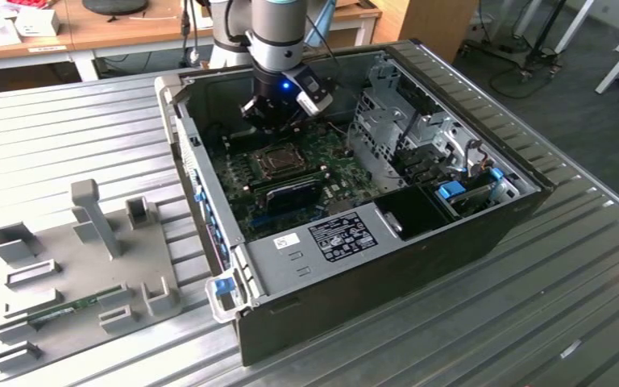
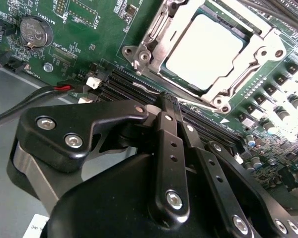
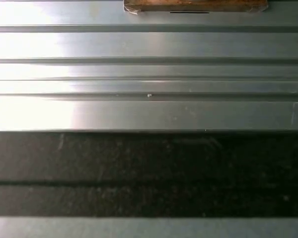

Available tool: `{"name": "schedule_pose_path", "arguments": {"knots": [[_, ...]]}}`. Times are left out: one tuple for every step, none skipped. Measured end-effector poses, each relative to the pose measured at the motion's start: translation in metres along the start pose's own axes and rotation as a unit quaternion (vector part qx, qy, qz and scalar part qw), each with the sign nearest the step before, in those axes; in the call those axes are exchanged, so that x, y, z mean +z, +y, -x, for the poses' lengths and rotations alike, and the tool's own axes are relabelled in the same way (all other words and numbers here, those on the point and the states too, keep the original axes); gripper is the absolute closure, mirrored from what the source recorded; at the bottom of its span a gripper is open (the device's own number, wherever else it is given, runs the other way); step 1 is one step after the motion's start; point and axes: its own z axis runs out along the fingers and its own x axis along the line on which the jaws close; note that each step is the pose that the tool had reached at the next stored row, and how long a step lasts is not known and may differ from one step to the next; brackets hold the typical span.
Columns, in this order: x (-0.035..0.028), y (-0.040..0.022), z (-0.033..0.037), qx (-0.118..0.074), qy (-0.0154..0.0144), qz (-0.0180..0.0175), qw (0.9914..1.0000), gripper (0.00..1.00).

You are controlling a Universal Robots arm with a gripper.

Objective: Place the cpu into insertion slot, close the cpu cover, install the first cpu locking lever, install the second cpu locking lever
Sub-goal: 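Install the first cpu locking lever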

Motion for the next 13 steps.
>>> {"name": "schedule_pose_path", "arguments": {"knots": [[0.0, 0.0001, 0.0001, 0.0, 0.0, 0.0, 1.0, 0.9], [0.0001, 0.0003, 0.0001, 0.0, 0.0, 0.0, 1.0, 0.9], [0.0001, 0.0005, 0.0001, 0.0, 0.0, 0.0, 1.0, 0.9], [0.0001, 0.0007, 0.0001, 0.0, 0.0, 0.0, 1.0, 0.9], [0.0002, 0.0008, 0.0001, 0.0, 0.0, 0.0001, 1.0, 0.9], [0.0002, 0.0009, 0.0001, 0.0, 0.0, 0.0, 1.0, 0.9], [0.0002, 0.0011, 0.0001, 0.0, 0.0, 0.0, 1.0, 0.9], [0.0002, 0.0013, 0.0001, 0.0, 0.0, 0.0, 1.0, 0.9], [0.0002, 0.0015, 0.0001, 0.0, 0.0, 0.0, 1.0, 0.9], [0.0003, 0.0015, 0.0001, 0.0, 0.0, 0.0001, 1.0, 0.9], [0.0003, 0.0015, 0.0001, 0.001, -0.0001, 0.0, 1.0, 0.9], [0.0003, 0.0016, 0.0001, 0.001, -0.0002, 0.0, 1.0, 0.9], [0.0003, 0.0017, 0.0001, 0.002, -0.0002, 0.0, 1.0, 0.9]]}}
